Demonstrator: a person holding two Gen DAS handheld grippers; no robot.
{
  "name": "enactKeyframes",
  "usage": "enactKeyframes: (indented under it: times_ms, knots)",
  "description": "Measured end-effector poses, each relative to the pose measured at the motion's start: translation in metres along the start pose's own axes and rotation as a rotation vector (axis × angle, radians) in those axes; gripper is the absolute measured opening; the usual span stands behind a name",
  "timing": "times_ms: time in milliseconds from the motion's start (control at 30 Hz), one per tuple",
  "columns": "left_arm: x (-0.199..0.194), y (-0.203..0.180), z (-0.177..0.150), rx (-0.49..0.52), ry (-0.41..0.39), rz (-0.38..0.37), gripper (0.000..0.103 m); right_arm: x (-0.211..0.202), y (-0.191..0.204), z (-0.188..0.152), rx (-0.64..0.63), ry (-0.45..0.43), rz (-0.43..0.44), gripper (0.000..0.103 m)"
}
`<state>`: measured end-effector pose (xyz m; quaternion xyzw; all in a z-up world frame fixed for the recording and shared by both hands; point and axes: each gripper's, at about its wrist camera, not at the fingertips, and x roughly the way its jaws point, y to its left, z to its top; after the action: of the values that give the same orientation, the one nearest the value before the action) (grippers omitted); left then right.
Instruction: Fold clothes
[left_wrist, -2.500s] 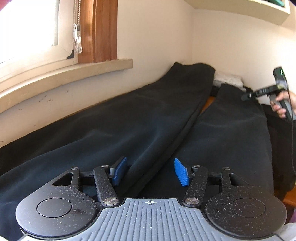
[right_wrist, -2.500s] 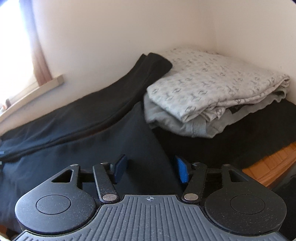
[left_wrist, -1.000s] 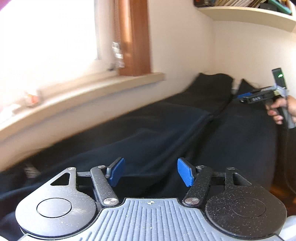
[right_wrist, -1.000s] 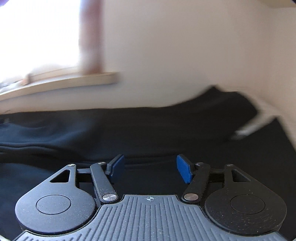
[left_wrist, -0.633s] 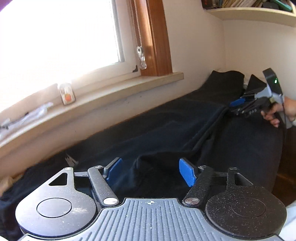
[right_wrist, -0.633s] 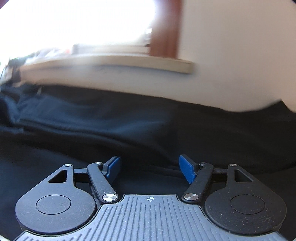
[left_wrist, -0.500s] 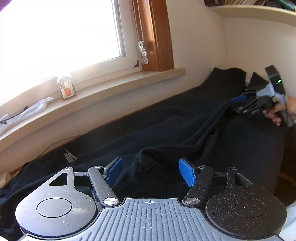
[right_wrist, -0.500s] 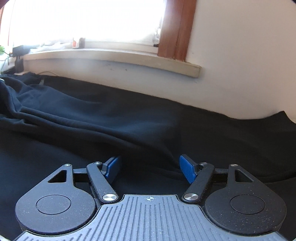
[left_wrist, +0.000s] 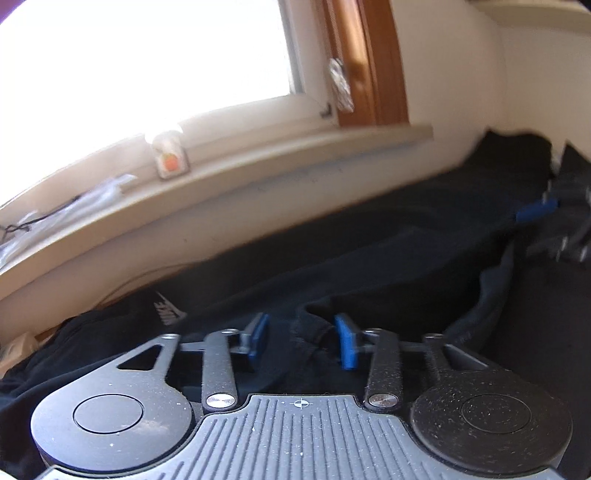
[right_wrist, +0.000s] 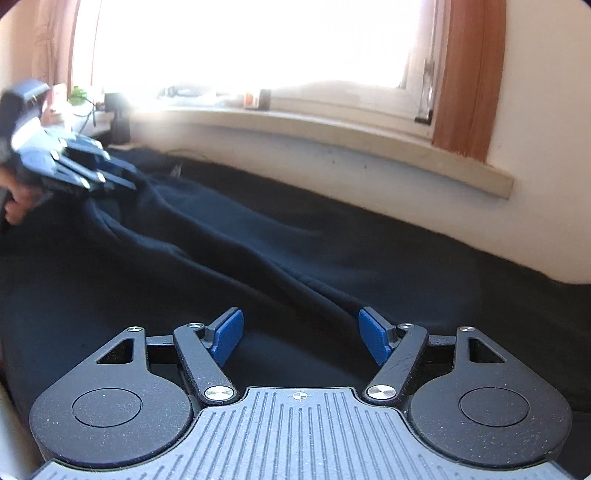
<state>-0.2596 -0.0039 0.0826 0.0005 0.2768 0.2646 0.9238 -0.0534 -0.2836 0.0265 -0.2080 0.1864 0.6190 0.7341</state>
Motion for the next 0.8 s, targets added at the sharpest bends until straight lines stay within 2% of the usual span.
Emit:
enactKeyframes:
  times_ms: [67, 167, 200, 267, 333, 400, 433, 500, 600, 700, 767, 800]
  knots:
    - [-0.016, 0.003, 0.002, -0.035, -0.041, -0.015, 0.049, 0.003, -0.003, 0.001, 0.013, -0.004, 0.019, 0.07]
    - [-0.042, -0.006, 0.004, -0.018, -0.105, -0.043, 0.035, 0.004, -0.012, 0.001, 0.059, -0.006, 0.05, 0.07]
    - [-0.048, -0.013, 0.004, -0.003, -0.114, -0.063, 0.023, 0.002, -0.015, -0.001, 0.077, -0.012, 0.059, 0.07]
    - [-0.056, -0.027, 0.004, 0.03, -0.125, -0.105, 0.017, 0.002, -0.02, -0.002, 0.11, -0.029, 0.072, 0.07]
    - [-0.053, -0.041, 0.0, 0.066, -0.11, -0.151, 0.017, 0.002, -0.024, -0.002, 0.144, -0.052, 0.076, 0.07]
    - [-0.045, -0.054, -0.005, 0.103, -0.069, -0.177, 0.023, -0.004, -0.027, -0.006, 0.188, -0.076, 0.078, 0.07]
    - [-0.038, -0.06, -0.008, 0.124, -0.048, -0.176, 0.032, -0.006, -0.03, -0.008, 0.213, -0.087, 0.083, 0.07]
    - [-0.026, -0.07, -0.011, 0.166, -0.024, -0.152, 0.04, -0.007, -0.033, -0.009, 0.238, -0.097, 0.09, 0.07]
    - [-0.011, -0.073, -0.015, 0.192, 0.009, -0.165, 0.044, -0.007, -0.037, -0.009, 0.262, -0.108, 0.099, 0.07]
    - [-0.003, -0.075, -0.018, 0.213, 0.021, -0.165, 0.056, -0.009, -0.044, -0.01, 0.297, -0.137, 0.119, 0.07]
    - [0.004, -0.075, -0.017, 0.22, 0.028, -0.173, 0.051, -0.01, -0.05, -0.011, 0.328, -0.157, 0.126, 0.07]
    - [0.005, -0.074, -0.018, 0.219, 0.026, -0.179, 0.034, -0.011, -0.051, -0.012, 0.339, -0.166, 0.127, 0.07]
